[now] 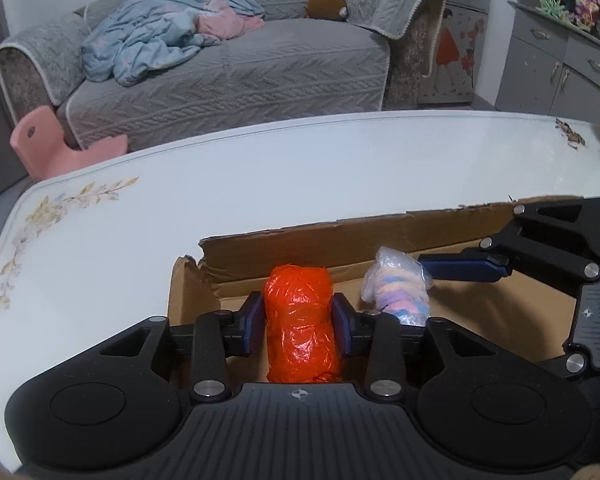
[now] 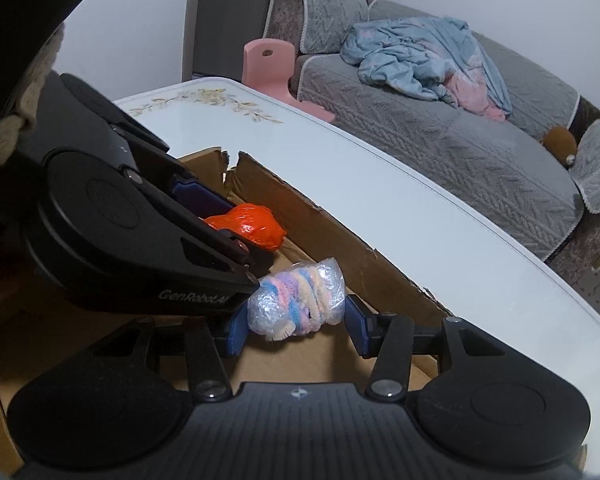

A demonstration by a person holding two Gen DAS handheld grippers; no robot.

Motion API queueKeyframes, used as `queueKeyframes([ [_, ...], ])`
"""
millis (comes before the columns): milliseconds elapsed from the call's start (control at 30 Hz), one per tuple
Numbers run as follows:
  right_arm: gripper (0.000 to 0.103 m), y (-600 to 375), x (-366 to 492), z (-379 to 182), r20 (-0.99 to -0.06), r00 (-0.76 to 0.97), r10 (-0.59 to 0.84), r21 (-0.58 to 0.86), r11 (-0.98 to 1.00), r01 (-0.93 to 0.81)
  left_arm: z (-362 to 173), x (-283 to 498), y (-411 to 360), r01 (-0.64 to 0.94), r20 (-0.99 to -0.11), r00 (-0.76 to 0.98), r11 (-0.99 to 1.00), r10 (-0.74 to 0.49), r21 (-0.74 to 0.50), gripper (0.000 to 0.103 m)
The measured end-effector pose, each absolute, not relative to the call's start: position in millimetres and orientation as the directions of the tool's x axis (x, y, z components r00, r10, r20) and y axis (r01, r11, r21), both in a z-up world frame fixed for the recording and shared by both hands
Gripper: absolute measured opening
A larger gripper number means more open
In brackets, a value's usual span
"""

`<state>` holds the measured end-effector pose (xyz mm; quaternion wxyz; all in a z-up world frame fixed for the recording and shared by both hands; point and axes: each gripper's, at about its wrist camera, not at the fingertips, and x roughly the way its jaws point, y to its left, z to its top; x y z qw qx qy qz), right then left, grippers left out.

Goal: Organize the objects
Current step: 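Carry both bundles into the cardboard tray and open both tools, then move right tool to the pile and grasp the pink fluffy pompom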

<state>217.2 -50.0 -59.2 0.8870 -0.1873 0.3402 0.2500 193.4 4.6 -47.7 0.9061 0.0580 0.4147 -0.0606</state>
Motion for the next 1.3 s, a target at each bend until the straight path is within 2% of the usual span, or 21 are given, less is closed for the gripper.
queueKeyframes([
  [67, 0.051, -50, 218, -58, -0.696, 0.646, 0.314, -0.161, 0.808, -0.566, -45, 193, 2, 0.155, -0.755, 0.653, 0.986, -0.053, 0.065, 0.073],
  [133, 0.064, -52, 215, -56, -0.693, 0.649, 0.313, -0.161, 0.811, -0.563, -39, 190, -1, 0.161, -0.742, 0.668, 0.985, -0.061, 0.063, 0.077],
  [167, 0.069, -52, 216, -54, -0.692, 0.649, 0.317, -0.157, 0.811, -0.564, -36, 189, -3, 0.165, -0.738, 0.672, 0.984, -0.062, 0.067, 0.077],
  [500, 0.07, -53, 212, -40, -0.722, 0.625, 0.298, -0.161, 0.806, -0.57, -15, 183, -3, 0.12, -0.767, 0.642, 0.989, -0.01, 0.087, 0.083],
  [733, 0.08, -51, 205, -26, -0.742, 0.62, 0.255, -0.177, 0.818, -0.548, 4, 173, 11, 0.09, -0.793, 0.607, 0.996, -0.045, 0.012, 0.085],
  [933, 0.089, -56, 200, -11, -0.765, 0.598, 0.24, -0.121, 0.858, -0.499, 20, 158, 28, -0.018, -0.822, 0.568, 0.998, -0.044, -0.066, 0.086],
  [1200, 0.094, -58, 166, 5, -0.758, 0.612, 0.224, -0.109, 0.882, -0.458, 43, 109, 35, -0.04, -0.793, 0.609, 0.998, -0.011, -0.045, 0.091],
  [1300, 0.098, -64, 144, 14, -0.746, 0.624, 0.232, -0.082, 0.898, -0.433, 50, 77, 39, -0.033, -0.765, 0.645, 0.999, -0.009, -0.04, 0.097],
])
